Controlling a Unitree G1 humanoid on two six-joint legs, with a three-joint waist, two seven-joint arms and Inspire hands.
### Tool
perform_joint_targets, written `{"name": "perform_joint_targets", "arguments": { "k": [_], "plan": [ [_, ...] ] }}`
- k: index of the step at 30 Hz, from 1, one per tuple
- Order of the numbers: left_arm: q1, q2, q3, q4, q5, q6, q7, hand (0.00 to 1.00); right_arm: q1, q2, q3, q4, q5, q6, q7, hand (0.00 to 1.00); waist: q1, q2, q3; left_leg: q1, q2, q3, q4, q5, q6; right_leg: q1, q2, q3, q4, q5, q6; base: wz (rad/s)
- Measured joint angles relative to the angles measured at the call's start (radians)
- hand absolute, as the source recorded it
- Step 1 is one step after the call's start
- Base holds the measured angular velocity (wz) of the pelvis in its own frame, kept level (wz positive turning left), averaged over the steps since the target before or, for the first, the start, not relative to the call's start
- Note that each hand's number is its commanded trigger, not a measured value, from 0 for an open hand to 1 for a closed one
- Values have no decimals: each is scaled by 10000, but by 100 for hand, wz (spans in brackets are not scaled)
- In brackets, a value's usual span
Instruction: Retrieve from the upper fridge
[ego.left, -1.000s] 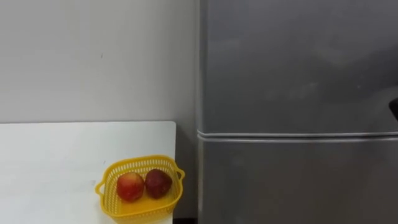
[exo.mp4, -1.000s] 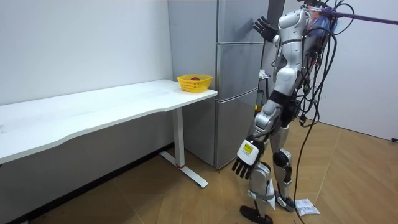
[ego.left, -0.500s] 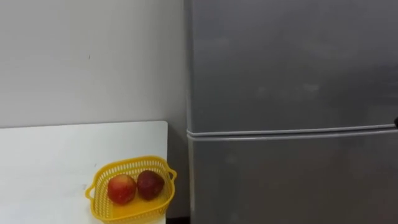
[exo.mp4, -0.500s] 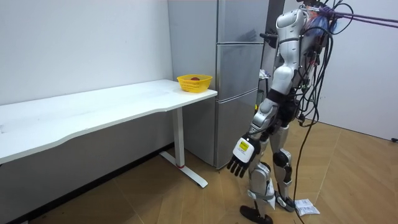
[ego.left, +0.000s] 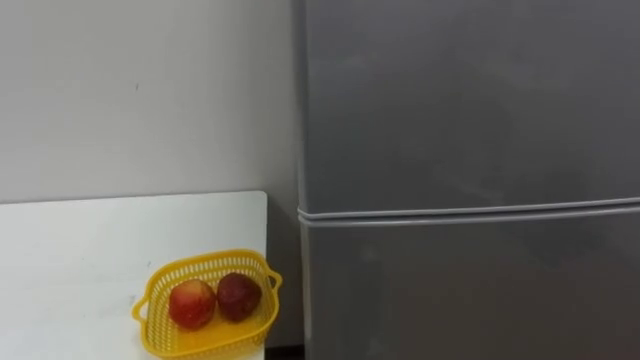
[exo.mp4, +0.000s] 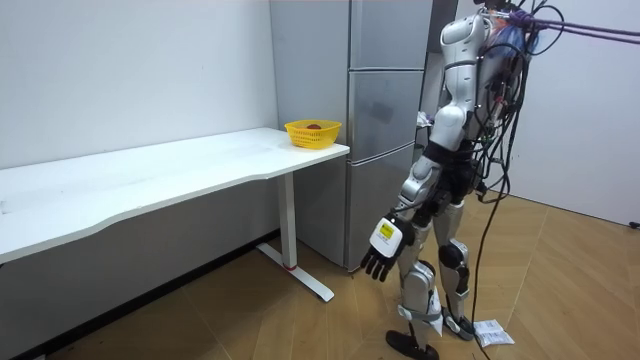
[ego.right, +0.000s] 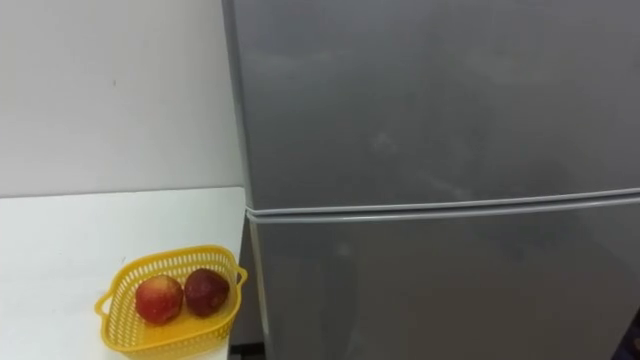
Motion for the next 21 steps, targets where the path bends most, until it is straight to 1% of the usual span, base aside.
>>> {"name": "perform_joint_targets", "arguments": {
  "k": [2,3,5,6,7,9,12,14,16,17,21],
  "plan": [
    [-50,-60,-277,-4,2,67,140,0,67,263,427,1156,-104,15,116,0,-1,72,-4,18,1,-2,-12,0,0,7,3,24,8,-2,2,0],
    [-66,-88,-322,-2,2,75,142,0,68,328,499,1465,-180,41,181,0,-7,91,-5,18,-2,-3,-12,1,0,5,2,29,10,-2,2,0],
    [-89,-170,-344,-14,2,73,142,0,85,537,831,2681,-237,166,592,0,-2,116,-5,32,-5,-12,-8,1,1,14,0,61,3,-6,6,0],
    [-88,-172,-343,-11,-1,73,142,0,91,555,938,2983,-255,213,706,0,0,112,-3,34,-4,-18,-7,1,1,16,0,64,-2,-6,6,0],
    [-84,-169,-339,-6,-15,73,141,0,90,558,1090,3652,-313,275,948,0,4,105,-2,40,-9,-20,-7,1,1,19,-1,64,-1,-8,7,0],
    [-36,-170,-329,2,-10,73,134,0,84,582,1106,4392,-342,403,1209,0,28,107,-1,52,-25,-23,-15,2,2,32,-10,53,10,-11,14,0],
    [-60,-161,-351,-13,-97,73,99,0,76,555,1302,5456,-417,411,1467,0,40,93,9,56,-29,-19,-1,0,5,56,-15,31,-8,-17,22,0],
    [-46,-163,-558,-6,-99,71,64,0,69,551,1695,6215,-422,415,1727,0,121,103,26,82,-26,-11,-8,0,5,69,-11,104,-8,-18,22,0],
    [-102,-166,-730,-1,-96,68,61,0,73,555,1949,6726,-424,463,1959,0,198,109,33,113,-29,-11,-9,-4,9,114,-11,128,-28,-20,24,0],
    [-133,-165,-749,30,-80,64,54,0,73,556,2073,6980,-436,537,2129,0,235,161,64,121,-28,-11,-10,-7,11,135,-6,141,-103,-27,27,0],
    [-82,-159,-744,101,-63,137,-61,0,70,557,2126,7486,-450,697,2458,0,281,162,68,129,-32,-12,-64,-8,12,146,3,165,-144,-28,28,0]
  ]
}}
